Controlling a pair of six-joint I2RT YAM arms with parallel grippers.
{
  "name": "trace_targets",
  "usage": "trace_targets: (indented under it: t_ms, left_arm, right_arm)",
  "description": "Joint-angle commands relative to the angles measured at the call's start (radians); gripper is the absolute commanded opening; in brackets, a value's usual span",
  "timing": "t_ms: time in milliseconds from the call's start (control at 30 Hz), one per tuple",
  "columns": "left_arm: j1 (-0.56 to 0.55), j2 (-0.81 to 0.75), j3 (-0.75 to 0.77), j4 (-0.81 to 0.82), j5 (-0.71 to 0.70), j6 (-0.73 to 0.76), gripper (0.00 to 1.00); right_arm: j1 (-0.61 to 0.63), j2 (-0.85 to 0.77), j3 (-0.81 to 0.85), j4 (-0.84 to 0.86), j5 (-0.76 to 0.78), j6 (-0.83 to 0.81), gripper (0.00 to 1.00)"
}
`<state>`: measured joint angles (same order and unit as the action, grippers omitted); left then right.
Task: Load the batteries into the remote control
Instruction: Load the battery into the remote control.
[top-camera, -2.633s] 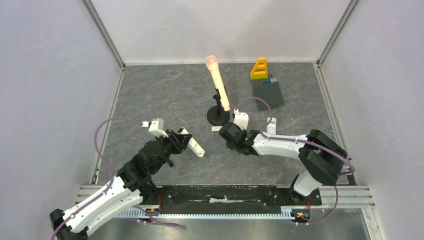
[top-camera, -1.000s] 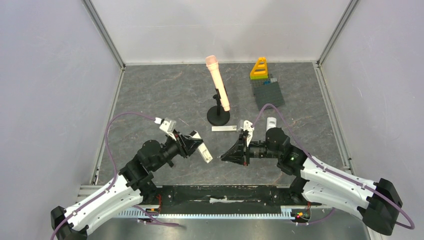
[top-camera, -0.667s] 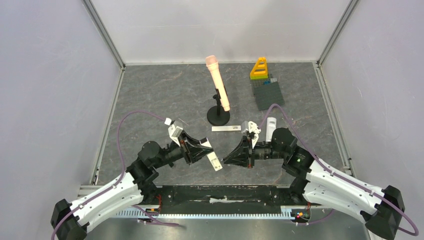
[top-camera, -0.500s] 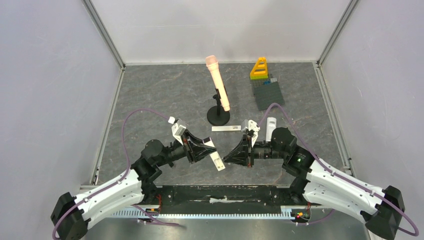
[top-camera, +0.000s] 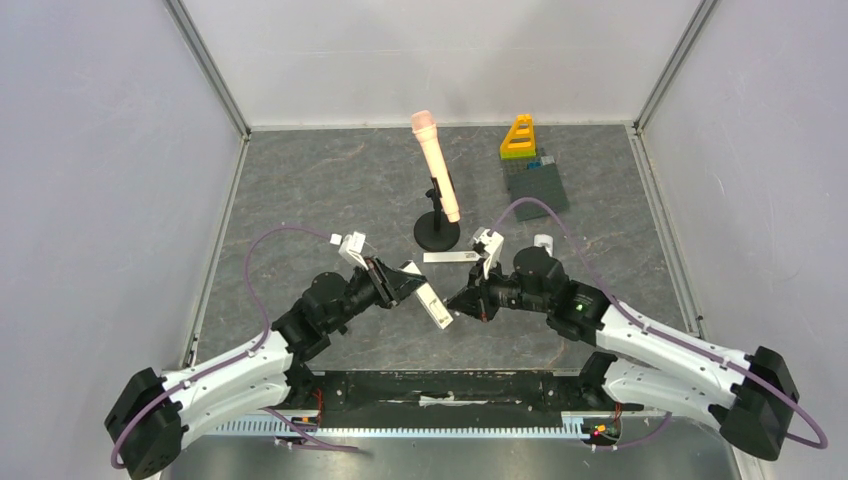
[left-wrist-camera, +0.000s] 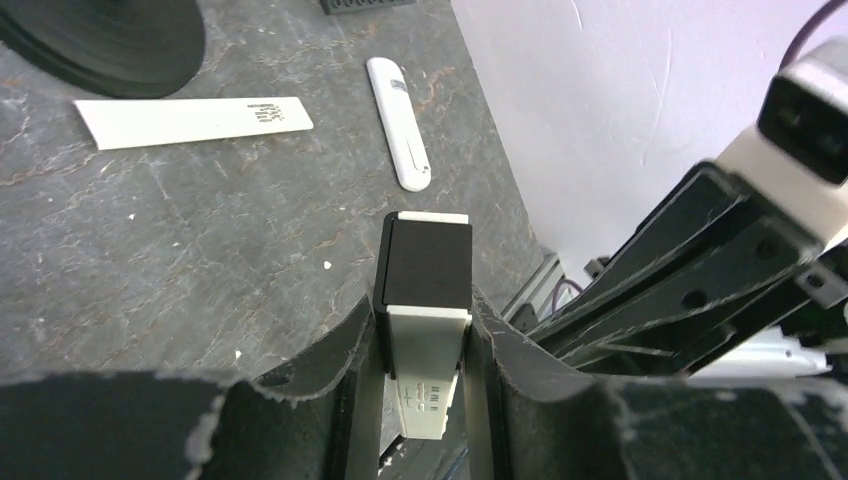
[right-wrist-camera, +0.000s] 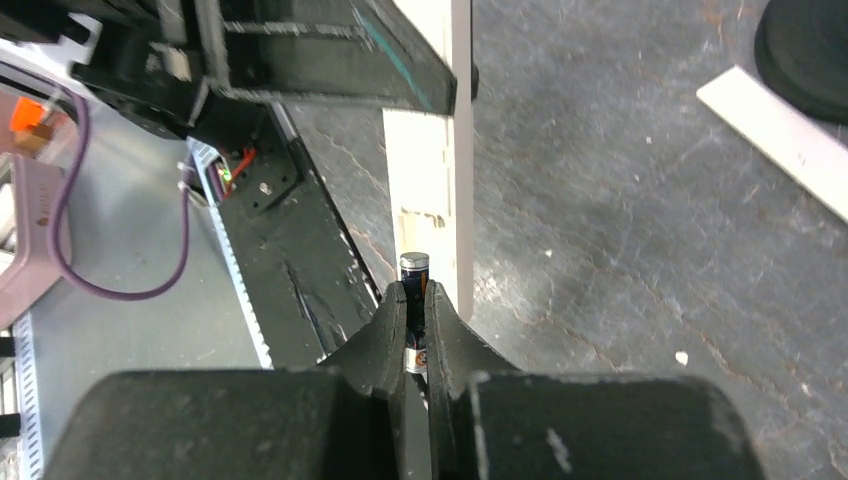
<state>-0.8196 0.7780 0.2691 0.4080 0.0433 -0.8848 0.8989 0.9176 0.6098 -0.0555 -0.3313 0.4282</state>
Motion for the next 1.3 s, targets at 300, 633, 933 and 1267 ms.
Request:
trace_targets:
  t_ms: [300, 633, 933, 1267]
  left_arm:
    - [0.094, 0.018, -0.023, 0.007, 0.045, -0.288, 0.02]
    - [0.126, 0.012, -0.047, 0.038, 0.094, -0.319, 0.02]
    - [0.134, 0.014, -0.053, 0.059, 0.115, -0.361, 0.02]
    - [0.151, 0.014, -0.056, 0.058, 0.115, -0.388, 0.02]
  right_arm:
    - [0.076, 0.124, 0.091, -0.032, 0.142, 0.010, 0.00]
    - [0.104, 0.195, 0.132, -0.037, 0.205, 0.008, 0.00]
    - [0.118, 0.237, 0.162, -0.065, 0.226, -0.004, 0.03]
    - [0.139, 0.286, 0.211, -0.171, 0.260, -0.042, 0.08]
